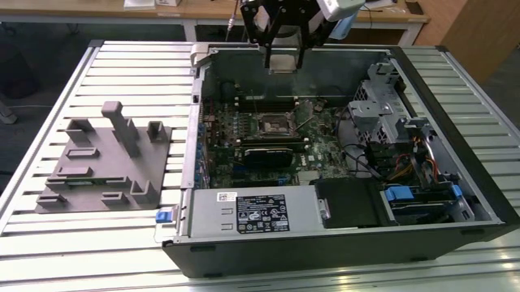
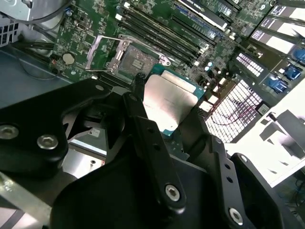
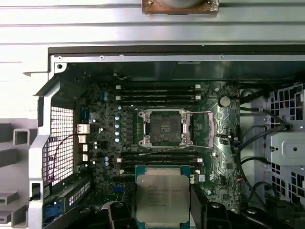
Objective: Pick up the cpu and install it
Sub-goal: 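Place the cpu into insertion slot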
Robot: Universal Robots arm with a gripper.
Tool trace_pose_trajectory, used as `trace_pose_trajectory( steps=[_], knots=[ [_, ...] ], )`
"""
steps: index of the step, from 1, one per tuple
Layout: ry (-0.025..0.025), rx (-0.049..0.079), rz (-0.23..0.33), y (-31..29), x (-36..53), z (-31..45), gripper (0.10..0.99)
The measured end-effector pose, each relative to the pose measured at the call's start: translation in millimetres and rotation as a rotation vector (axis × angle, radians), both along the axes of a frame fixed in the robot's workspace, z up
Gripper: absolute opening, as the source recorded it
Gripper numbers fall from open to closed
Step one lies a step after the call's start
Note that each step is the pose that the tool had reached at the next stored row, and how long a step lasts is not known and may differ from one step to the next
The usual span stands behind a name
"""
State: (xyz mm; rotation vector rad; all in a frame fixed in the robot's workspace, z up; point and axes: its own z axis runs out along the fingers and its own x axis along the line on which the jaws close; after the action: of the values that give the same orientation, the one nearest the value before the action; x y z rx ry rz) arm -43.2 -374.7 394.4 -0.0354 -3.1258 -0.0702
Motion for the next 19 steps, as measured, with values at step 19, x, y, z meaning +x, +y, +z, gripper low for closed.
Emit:
trace_pose_trajectory(
  steps=[19],
  knots=[
    [0.0001,0.000,-0.202,0.0,0.0,-0.6,0.541]
  ],
)
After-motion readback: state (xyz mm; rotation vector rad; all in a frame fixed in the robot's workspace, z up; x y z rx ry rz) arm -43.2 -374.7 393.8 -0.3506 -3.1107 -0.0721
